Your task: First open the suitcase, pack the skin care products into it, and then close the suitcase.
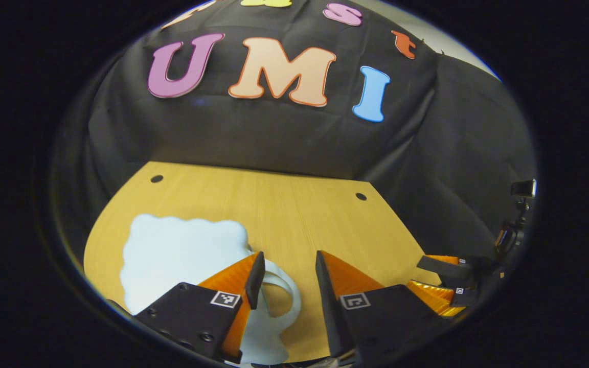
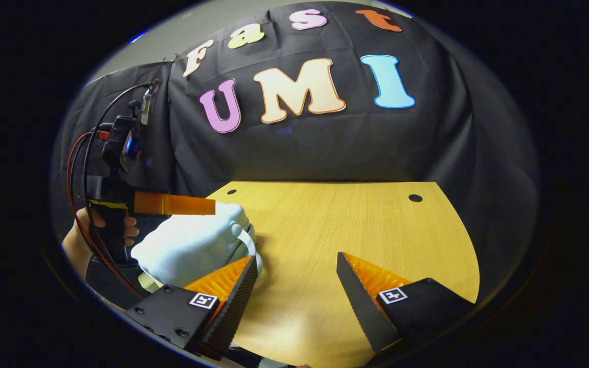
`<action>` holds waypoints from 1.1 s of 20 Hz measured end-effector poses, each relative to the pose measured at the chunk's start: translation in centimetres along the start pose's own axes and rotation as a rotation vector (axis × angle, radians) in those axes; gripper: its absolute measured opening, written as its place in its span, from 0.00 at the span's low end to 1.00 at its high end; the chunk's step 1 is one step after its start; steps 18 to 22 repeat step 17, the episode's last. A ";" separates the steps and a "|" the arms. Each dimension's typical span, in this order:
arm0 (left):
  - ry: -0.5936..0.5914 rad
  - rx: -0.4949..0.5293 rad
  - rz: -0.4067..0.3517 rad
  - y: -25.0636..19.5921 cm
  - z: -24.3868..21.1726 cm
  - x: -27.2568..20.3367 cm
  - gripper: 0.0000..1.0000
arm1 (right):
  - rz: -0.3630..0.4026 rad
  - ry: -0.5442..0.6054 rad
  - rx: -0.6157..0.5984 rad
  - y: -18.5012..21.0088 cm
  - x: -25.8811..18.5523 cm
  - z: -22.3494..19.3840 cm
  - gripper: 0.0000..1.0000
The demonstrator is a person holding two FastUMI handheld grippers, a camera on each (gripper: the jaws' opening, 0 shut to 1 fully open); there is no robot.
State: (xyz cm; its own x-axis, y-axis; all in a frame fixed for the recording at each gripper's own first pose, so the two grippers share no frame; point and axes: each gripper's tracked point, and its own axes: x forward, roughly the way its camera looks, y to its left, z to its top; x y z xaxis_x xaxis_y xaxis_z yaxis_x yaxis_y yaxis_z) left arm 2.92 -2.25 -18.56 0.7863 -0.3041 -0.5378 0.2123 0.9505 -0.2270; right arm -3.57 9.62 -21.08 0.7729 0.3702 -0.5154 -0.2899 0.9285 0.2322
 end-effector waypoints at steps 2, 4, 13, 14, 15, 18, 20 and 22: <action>-0.083 0.023 0.070 0.1 1.6 -0.8 0.77 | 0.011 -0.044 -0.015 -0.4 -0.5 1.8 0.98; -0.178 0.051 0.144 0.0 3.6 -2.1 0.96 | 0.013 -0.118 -0.034 -0.8 -1.2 4.6 0.98; -0.505 0.207 0.271 -2.0 11.4 -8.9 0.93 | -0.140 -0.589 -0.075 -0.2 -7.1 20.0 0.97; -0.497 0.225 0.264 -1.9 11.5 -9.0 0.95 | -0.149 -0.600 -0.070 0.3 -7.3 20.5 0.97; -0.492 0.240 0.249 -2.1 11.8 -9.2 0.95 | -0.149 -0.606 -0.063 1.0 -7.4 20.6 0.97; -0.518 0.266 0.243 -1.6 12.8 -9.8 0.97 | -0.156 -0.621 -0.053 2.2 -7.5 20.9 0.97; -0.518 0.266 0.243 -1.6 12.8 -9.8 0.97 | -0.156 -0.621 -0.053 2.2 -7.5 20.9 0.97; -0.518 0.266 0.243 -1.6 12.8 -9.8 0.97 | -0.156 -0.621 -0.053 2.2 -7.5 20.9 0.97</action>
